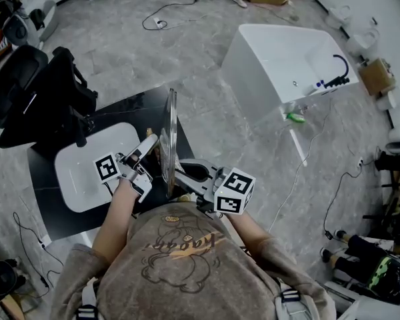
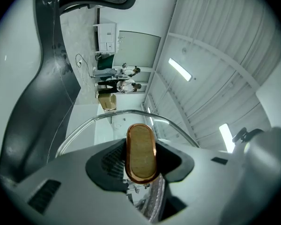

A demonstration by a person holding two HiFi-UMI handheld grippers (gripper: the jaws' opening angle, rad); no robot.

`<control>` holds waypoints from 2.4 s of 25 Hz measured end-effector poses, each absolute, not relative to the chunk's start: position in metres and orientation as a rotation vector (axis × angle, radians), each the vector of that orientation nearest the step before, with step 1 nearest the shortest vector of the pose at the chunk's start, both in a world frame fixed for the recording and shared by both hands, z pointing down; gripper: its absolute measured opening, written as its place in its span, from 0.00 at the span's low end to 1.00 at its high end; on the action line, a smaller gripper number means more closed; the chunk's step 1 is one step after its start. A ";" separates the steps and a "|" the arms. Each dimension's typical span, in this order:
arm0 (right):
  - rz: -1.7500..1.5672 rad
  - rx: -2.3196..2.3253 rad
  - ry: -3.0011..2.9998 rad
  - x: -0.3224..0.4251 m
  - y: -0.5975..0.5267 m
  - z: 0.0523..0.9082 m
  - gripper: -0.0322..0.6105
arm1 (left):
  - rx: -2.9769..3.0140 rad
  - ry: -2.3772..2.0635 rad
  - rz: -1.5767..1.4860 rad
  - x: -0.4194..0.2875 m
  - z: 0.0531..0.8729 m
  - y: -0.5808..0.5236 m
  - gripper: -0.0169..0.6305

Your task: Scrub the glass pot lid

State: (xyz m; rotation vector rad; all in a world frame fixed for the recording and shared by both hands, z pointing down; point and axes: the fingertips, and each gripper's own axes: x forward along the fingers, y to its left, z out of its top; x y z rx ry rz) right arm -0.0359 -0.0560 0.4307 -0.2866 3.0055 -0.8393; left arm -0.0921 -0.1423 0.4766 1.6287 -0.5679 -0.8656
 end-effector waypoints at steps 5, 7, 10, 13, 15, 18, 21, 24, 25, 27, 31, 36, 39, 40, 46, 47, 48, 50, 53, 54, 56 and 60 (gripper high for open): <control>-0.792 -0.337 2.959 -0.040 -0.077 0.409 0.17 | 1.628 -0.553 -0.857 -0.094 0.481 -0.140 0.30; -0.771 -0.371 2.938 -0.038 -0.087 0.403 0.17 | 1.629 -0.541 -0.855 -0.092 0.480 -0.138 0.30; -0.740 -0.446 2.910 -0.033 -0.107 0.396 0.17 | 1.640 -0.522 -0.848 -0.083 0.477 -0.134 0.30; -0.725 -0.515 2.889 -0.032 -0.127 0.397 0.17 | 1.649 -0.505 -0.845 -0.078 0.474 -0.134 0.30; -0.724 -0.550 2.884 -0.036 -0.136 0.400 0.17 | 1.651 -0.498 -0.848 -0.079 0.473 -0.134 0.30; -0.715 -0.588 2.907 -0.042 -0.143 0.411 0.17 | 1.648 -0.486 -0.858 -0.079 0.472 -0.133 0.30; -0.727 -0.633 2.934 -0.045 -0.153 0.428 0.17 | 1.650 -0.469 -0.868 -0.080 0.469 -0.132 0.30; -0.753 -0.686 2.958 -0.047 -0.164 0.448 0.17 | 1.650 -0.459 -0.882 -0.081 0.467 -0.133 0.30; -0.757 -0.705 2.975 -0.048 -0.167 0.457 0.17 | 1.647 -0.455 -0.889 -0.081 0.466 -0.134 0.30; -0.761 -0.740 3.022 -0.049 -0.170 0.475 0.17 | 1.639 -0.451 -0.903 -0.082 0.465 -0.134 0.30; -0.824 -0.756 3.072 -0.049 -0.165 0.506 0.17 | 1.625 -0.464 -0.916 -0.085 0.466 -0.135 0.30; -0.913 -0.684 3.112 -0.050 -0.144 0.524 0.17 | 1.601 -0.491 -0.940 -0.091 0.470 -0.139 0.30; -0.957 -0.623 3.122 -0.052 -0.128 0.527 0.17 | 1.597 -0.510 -0.941 -0.094 0.472 -0.141 0.30; -0.974 -0.602 3.121 -0.052 -0.123 0.527 0.17 | 1.597 -0.515 -0.938 -0.095 0.473 -0.141 0.30; -1.060 -0.483 3.065 -0.049 -0.098 0.508 0.17 | 1.577 -0.534 -0.937 -0.097 0.480 -0.143 0.30; -1.065 -0.469 3.054 -0.049 -0.095 0.503 0.17 | 1.577 -0.536 -0.934 -0.097 0.481 -0.143 0.30; -1.071 -0.455 3.039 -0.049 -0.093 0.498 0.17 | 1.579 -0.539 -0.930 -0.097 0.483 -0.143 0.30; -1.078 -0.428 3.007 -0.049 -0.089 0.486 0.17 | 1.583 -0.543 -0.917 -0.097 0.486 -0.143 0.30; -1.073 -0.391 2.968 -0.046 -0.086 0.466 0.17 | 1.577 -0.537 -0.913 -0.097 0.488 -0.142 0.30; -1.071 -0.376 2.957 -0.045 -0.086 0.460 0.17 | 1.573 -0.534 -0.917 -0.097 0.489 -0.142 0.30; -1.071 -0.343 2.918 -0.042 -0.085 0.446 0.17 | 1.568 -0.535 -0.919 -0.098 0.490 -0.142 0.30; -1.036 -0.323 2.872 -0.039 -0.088 0.422 0.17 | 1.564 -0.548 -0.899 -0.098 0.494 -0.141 0.30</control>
